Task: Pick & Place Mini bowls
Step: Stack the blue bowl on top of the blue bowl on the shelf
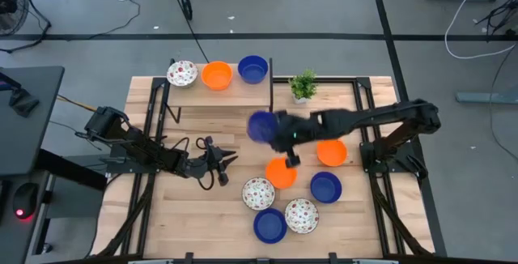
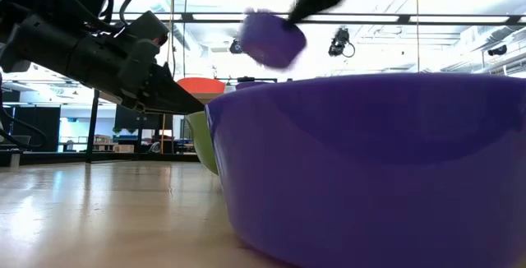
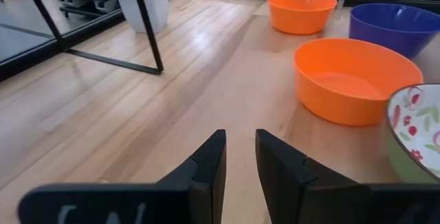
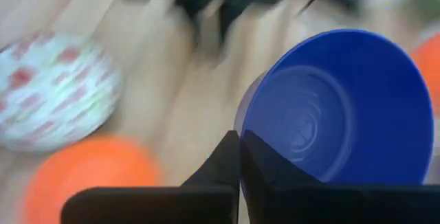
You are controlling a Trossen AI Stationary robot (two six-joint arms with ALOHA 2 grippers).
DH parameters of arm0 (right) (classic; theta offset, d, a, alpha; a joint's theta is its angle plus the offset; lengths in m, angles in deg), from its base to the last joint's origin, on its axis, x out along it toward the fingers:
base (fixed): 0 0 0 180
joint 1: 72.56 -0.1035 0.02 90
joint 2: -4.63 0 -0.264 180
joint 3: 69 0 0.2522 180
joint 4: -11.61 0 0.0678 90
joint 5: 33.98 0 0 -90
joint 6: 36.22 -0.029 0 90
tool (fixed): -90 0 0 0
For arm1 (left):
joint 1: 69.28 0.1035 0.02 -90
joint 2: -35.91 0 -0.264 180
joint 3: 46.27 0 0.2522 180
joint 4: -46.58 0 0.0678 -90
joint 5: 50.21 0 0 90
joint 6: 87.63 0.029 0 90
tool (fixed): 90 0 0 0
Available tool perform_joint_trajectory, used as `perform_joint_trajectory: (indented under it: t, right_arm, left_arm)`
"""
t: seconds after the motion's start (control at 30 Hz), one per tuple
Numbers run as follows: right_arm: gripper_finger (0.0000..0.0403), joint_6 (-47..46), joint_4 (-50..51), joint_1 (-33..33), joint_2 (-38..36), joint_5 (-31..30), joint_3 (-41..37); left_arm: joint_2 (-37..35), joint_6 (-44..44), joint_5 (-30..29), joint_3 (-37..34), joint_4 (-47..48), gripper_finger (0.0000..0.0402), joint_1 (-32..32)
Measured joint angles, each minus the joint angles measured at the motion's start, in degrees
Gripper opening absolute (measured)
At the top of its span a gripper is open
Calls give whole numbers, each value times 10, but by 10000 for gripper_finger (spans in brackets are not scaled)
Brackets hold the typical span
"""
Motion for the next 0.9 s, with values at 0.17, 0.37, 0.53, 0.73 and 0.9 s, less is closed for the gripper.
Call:
perform_joint_trajectory:
  t: [0.17,0.37,0.53,0.73,0.9]
  right_arm:
    - [2,107,-63,87,8,4,71]
    - [1,153,-39,202,93,72,188]
    - [1,169,64,246,180,85,294]
    - [2,182,110,270,229,78,336]
    - [2,180,106,281,231,76,331]
  left_arm:
    - [0,0,8,0,0,83,0]
    - [0,-4,8,0,0,83,0]
    - [0,-5,8,0,-1,83,0]
    - [0,-5,12,0,0,83,0]
    - [0,-5,17,0,-1,83,0]
